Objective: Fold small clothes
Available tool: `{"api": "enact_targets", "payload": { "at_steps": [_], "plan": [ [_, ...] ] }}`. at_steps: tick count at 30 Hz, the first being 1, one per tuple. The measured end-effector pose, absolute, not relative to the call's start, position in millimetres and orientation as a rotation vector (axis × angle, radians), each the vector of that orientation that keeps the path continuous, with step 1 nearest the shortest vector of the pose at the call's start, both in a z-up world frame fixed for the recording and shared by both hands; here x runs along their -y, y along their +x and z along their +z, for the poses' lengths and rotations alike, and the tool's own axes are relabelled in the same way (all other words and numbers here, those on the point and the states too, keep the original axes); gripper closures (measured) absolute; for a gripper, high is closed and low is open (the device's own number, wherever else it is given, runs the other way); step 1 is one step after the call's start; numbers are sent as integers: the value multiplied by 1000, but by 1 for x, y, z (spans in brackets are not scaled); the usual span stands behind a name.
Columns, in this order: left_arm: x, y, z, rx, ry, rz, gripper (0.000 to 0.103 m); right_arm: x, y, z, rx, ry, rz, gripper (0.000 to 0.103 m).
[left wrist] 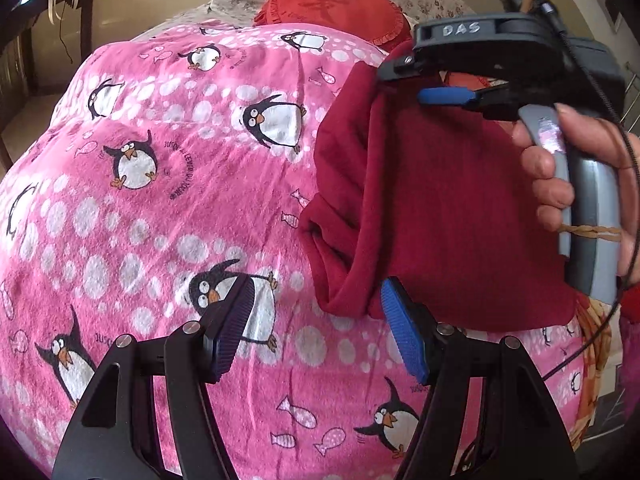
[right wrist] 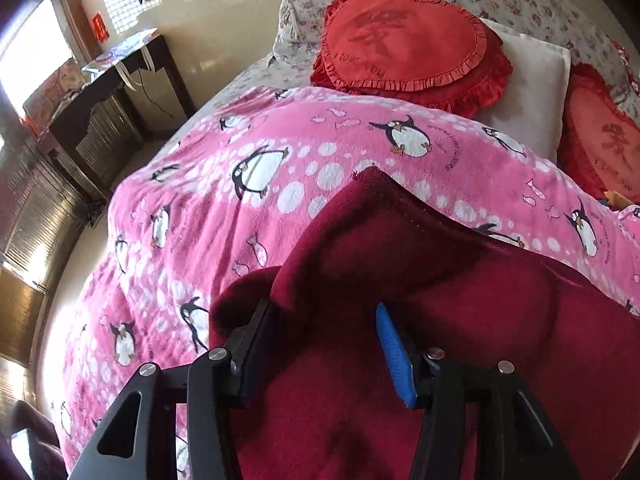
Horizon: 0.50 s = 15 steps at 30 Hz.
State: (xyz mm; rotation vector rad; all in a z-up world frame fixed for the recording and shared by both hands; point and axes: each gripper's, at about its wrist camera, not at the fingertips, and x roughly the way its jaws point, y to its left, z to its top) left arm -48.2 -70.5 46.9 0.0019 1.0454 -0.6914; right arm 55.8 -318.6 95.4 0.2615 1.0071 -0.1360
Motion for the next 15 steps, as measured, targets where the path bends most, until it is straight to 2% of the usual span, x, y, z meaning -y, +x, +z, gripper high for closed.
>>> {"api": "enact_targets", "payload": {
  "at_steps": [3,4,10,15],
  "plan": [
    [75,-43,43,-1050,13,-682,37,319,46,111,-962,304,-101,40],
    [76,-42,42,-1051,14,-677,37,317,44,115,-955,298,-93,39],
    [81,-38,40,-1053,30,-678,37,286,41,126,-962,193,-32,39],
    [83,-35,40,-1052,33,-683,37,263,47,125,-960,-23,-102,39]
  ]
}}
